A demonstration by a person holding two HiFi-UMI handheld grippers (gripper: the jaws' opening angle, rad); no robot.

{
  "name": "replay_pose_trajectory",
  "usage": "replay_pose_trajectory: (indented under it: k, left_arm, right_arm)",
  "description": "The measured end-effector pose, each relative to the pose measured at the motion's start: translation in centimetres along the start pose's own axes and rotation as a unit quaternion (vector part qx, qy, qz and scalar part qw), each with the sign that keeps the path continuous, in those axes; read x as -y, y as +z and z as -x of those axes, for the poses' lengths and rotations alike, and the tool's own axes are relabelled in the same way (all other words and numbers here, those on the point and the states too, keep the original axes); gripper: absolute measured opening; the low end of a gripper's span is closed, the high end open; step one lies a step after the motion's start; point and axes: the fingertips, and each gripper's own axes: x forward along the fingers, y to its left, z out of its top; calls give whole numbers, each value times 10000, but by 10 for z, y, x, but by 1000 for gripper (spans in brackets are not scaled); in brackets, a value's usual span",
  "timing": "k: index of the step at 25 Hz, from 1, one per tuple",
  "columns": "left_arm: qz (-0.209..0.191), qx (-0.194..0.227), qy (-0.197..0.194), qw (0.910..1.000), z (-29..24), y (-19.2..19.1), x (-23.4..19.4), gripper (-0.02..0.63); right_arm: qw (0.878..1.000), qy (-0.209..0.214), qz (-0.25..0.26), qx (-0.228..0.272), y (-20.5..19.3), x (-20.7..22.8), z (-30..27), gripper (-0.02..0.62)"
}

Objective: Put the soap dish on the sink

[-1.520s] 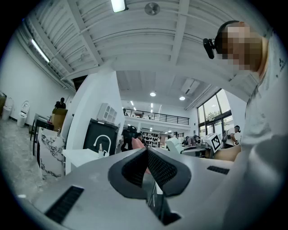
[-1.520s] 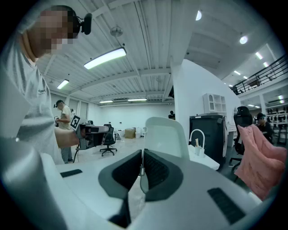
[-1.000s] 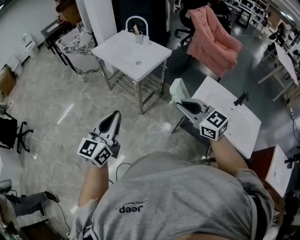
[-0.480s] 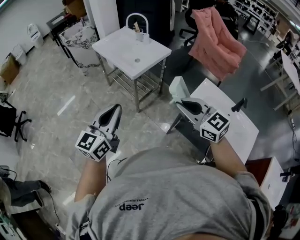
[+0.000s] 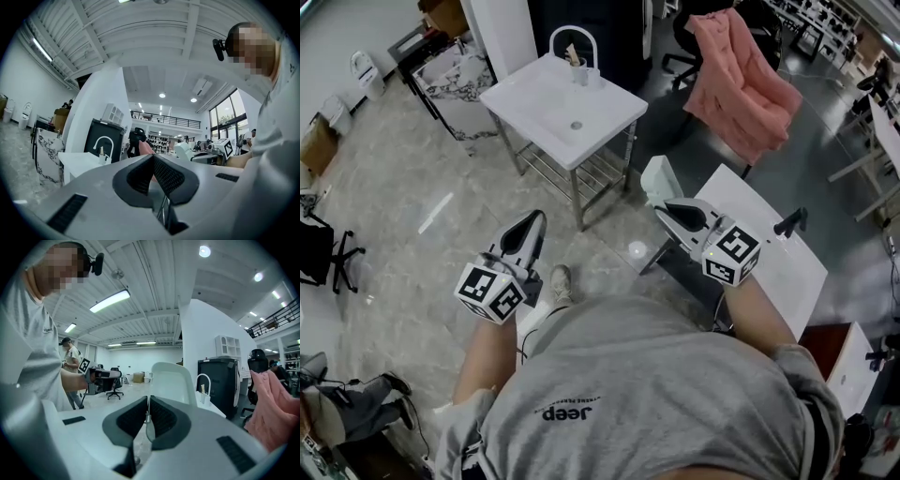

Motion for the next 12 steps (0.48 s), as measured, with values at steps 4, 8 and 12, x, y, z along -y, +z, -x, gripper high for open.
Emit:
replay_pose_trajectory:
  k: [4, 8, 12]
  left_arm:
    - [13, 12, -189, 9998, -30, 4, -62, 14]
    - [61, 48, -406, 9991, -70, 16, -142, 14]
    - [37, -40, -693, 9976, -112, 37, -221, 14]
  right_arm:
    - [9999, -88, 81, -8, 9, 32, -57, 77]
    - [9995, -304, 47, -18, 19, 76, -128, 77]
    - [9990, -435, 28, -59, 38, 114, -203, 77]
